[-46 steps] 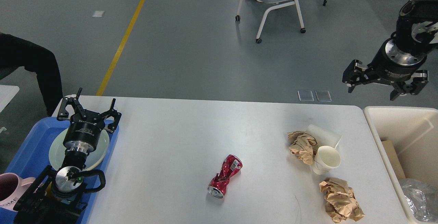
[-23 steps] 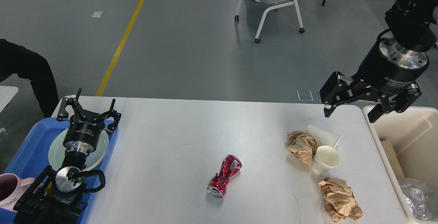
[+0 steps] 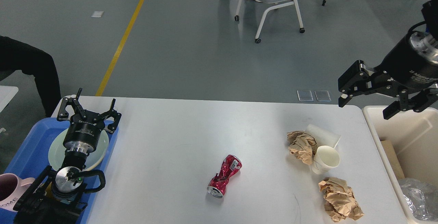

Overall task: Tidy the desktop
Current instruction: 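Lower the right gripper onto the crumpled brown paper nearest the bin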

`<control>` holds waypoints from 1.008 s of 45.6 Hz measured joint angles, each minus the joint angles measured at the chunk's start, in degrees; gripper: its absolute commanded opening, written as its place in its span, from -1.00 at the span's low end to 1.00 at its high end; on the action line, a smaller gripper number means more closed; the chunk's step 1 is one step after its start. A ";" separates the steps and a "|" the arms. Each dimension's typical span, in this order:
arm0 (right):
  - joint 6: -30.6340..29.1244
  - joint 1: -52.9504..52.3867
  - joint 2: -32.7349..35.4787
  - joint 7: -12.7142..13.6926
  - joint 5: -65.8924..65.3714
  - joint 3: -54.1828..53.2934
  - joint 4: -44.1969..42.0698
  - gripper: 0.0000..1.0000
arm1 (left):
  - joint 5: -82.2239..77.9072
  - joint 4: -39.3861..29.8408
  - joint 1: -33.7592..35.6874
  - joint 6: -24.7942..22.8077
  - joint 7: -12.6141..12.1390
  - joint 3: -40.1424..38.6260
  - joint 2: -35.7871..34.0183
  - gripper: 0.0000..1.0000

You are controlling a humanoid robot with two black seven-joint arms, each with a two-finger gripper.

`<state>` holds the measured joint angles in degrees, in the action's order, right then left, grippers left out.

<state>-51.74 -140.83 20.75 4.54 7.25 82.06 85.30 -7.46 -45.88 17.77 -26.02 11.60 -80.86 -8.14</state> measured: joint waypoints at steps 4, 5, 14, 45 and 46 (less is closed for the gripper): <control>0.65 1.46 0.71 -0.44 0.01 -0.01 -0.04 0.92 | 0.00 0.00 0.00 0.00 0.00 0.01 -0.01 0.93; 0.74 1.92 1.02 -0.46 0.02 -0.02 -0.04 0.92 | 0.00 0.00 0.00 0.00 0.00 0.01 -0.01 0.93; 3.17 10.89 6.60 -0.36 -0.67 0.02 -1.66 0.92 | 0.00 0.00 0.01 0.00 0.00 0.01 -0.03 0.93; 38.76 50.64 10.47 -0.10 -1.59 -13.07 -4.00 1.00 | 0.00 0.00 0.00 0.00 0.00 0.09 0.02 0.93; 39.17 51.39 10.23 -0.10 -1.57 -13.30 -4.36 1.00 | 0.00 0.00 0.01 0.00 0.00 0.09 0.01 0.93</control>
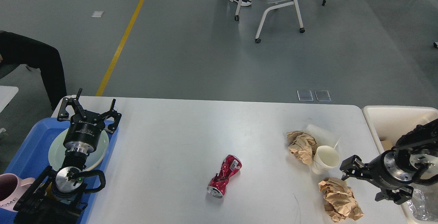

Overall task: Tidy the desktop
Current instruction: 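Lower the right gripper onto the crumpled brown paper nearest the bin, then grasp the crumpled paper and carry it toward the bin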

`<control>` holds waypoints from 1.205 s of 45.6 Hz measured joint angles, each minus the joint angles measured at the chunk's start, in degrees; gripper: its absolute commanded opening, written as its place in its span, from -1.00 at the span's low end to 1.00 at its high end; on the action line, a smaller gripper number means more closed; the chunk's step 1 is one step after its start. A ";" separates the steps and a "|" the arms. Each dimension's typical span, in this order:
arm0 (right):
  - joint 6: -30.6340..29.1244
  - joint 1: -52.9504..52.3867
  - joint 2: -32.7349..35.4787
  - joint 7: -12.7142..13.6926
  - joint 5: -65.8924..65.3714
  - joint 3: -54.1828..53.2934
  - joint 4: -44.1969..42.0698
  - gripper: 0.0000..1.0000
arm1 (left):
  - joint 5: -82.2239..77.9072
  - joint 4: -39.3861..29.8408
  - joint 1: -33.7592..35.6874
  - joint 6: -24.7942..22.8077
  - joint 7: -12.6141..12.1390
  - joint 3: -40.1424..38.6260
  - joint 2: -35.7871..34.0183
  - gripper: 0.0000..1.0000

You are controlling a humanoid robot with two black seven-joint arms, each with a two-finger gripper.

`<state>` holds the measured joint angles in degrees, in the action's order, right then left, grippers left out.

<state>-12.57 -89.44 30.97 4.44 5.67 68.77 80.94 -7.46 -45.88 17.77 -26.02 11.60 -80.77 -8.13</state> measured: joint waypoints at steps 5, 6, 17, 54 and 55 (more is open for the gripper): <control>0.89 4.32 -1.83 -0.01 0.04 -2.22 -2.26 1.00 | -0.01 0.00 0.00 0.00 0.00 0.00 -0.02 0.93; 0.94 5.05 -2.16 -0.01 0.06 -2.71 -2.67 1.00 | -0.02 0.00 0.00 0.00 0.00 0.00 -0.02 0.93; 2.15 13.00 -3.97 0.04 0.42 -9.69 -7.29 1.00 | -0.01 0.00 0.02 0.00 0.00 0.00 -0.02 0.93; 8.60 19.79 -7.32 0.84 0.98 -11.41 -10.36 -1.00 | -0.01 0.00 0.03 0.00 0.00 0.00 -0.04 0.93; 8.59 19.73 -7.19 0.86 0.95 -11.40 -10.29 -1.00 | -0.01 0.00 0.03 0.00 0.00 0.00 -0.04 0.93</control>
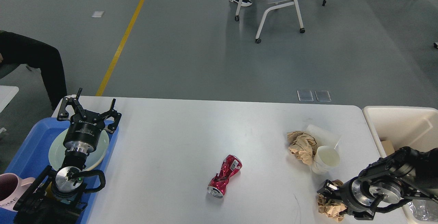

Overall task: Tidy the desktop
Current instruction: 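Grasp the crumpled paper and carry it toward the bin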

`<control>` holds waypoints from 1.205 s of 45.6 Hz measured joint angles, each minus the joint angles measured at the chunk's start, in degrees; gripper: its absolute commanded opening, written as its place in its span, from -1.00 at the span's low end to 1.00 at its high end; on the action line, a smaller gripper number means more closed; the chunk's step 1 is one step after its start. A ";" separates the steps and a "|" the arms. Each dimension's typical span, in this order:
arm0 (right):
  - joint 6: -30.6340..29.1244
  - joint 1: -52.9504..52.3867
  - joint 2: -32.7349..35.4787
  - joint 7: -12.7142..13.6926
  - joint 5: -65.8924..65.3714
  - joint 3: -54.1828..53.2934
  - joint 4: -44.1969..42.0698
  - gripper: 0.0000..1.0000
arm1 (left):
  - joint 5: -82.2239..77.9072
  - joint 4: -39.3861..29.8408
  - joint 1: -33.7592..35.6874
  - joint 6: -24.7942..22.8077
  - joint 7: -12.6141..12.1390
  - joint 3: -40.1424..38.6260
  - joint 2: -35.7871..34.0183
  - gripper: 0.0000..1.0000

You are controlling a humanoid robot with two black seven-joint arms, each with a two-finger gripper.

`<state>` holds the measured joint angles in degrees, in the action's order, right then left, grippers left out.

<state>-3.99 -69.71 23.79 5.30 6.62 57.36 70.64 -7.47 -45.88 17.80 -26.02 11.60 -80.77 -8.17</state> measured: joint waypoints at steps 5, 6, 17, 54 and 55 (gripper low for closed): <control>-0.26 -0.26 0.61 0.22 0.16 0.04 0.11 -1.00 | 0.03 0.00 0.00 0.00 0.00 0.00 0.00 0.93; -0.51 -0.30 0.68 0.28 0.20 0.04 0.11 -1.00 | 0.03 0.00 0.00 0.00 0.00 0.00 0.01 0.93; -3.65 -0.76 1.99 0.59 0.60 0.05 0.12 -1.00 | 0.05 0.00 0.04 0.00 0.00 0.00 0.02 0.93; -26.72 -49.28 8.44 0.58 0.84 26.65 17.66 -1.00 | -0.01 0.00 0.00 0.00 0.00 -0.04 0.02 0.93; -27.04 -51.21 8.07 0.61 0.88 27.70 18.42 -1.00 | -0.01 0.00 0.00 0.00 0.00 -0.04 0.02 0.93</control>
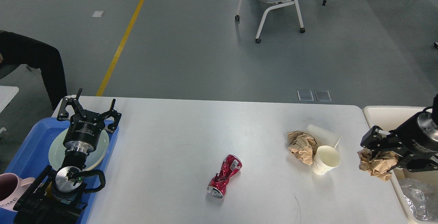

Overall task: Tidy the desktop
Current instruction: 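Grasp the crumpled paper and carry it toward the bin, then drop the crumpled paper into the white bin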

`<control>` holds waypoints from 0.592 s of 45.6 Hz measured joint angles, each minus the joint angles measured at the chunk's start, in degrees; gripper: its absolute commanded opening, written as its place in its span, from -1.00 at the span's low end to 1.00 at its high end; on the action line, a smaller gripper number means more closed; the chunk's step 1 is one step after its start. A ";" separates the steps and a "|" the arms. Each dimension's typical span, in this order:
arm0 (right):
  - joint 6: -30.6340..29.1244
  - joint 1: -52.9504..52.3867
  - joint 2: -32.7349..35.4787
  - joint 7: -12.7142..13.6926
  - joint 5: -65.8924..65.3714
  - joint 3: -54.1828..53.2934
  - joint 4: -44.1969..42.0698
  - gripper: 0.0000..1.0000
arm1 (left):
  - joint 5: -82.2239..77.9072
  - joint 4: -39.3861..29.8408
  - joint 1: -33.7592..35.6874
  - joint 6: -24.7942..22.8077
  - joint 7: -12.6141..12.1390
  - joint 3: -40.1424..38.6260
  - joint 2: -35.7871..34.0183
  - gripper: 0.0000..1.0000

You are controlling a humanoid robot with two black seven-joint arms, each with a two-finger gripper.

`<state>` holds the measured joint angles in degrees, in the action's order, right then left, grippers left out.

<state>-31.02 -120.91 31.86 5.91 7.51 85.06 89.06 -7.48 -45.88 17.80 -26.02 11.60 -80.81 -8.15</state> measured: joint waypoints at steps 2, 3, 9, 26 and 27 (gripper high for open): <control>-0.72 -3.96 -0.94 0.05 0.32 2.19 1.64 -1.00 | 0.00 0.00 0.00 0.00 0.00 0.00 0.00 0.93; -1.02 -5.50 -1.38 0.07 0.53 3.02 2.26 -1.00 | -0.01 0.00 0.00 0.00 0.00 0.00 0.00 0.93; -2.07 -10.53 -3.27 0.16 2.01 6.02 4.07 -1.00 | 0.00 0.00 0.00 0.00 0.00 0.00 0.00 0.93; 0.39 -9.57 -1.99 0.10 2.32 8.30 2.04 -1.00 | 0.03 0.00 0.00 0.00 0.00 0.03 -0.02 0.93; 0.82 -9.14 -1.76 0.09 2.32 8.48 1.60 -1.00 | 0.02 0.00 0.00 0.00 0.00 0.04 -0.02 0.93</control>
<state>-30.21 -130.05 30.10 6.00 9.83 93.54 90.66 -7.46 -45.88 17.80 -26.02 11.60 -80.78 -8.17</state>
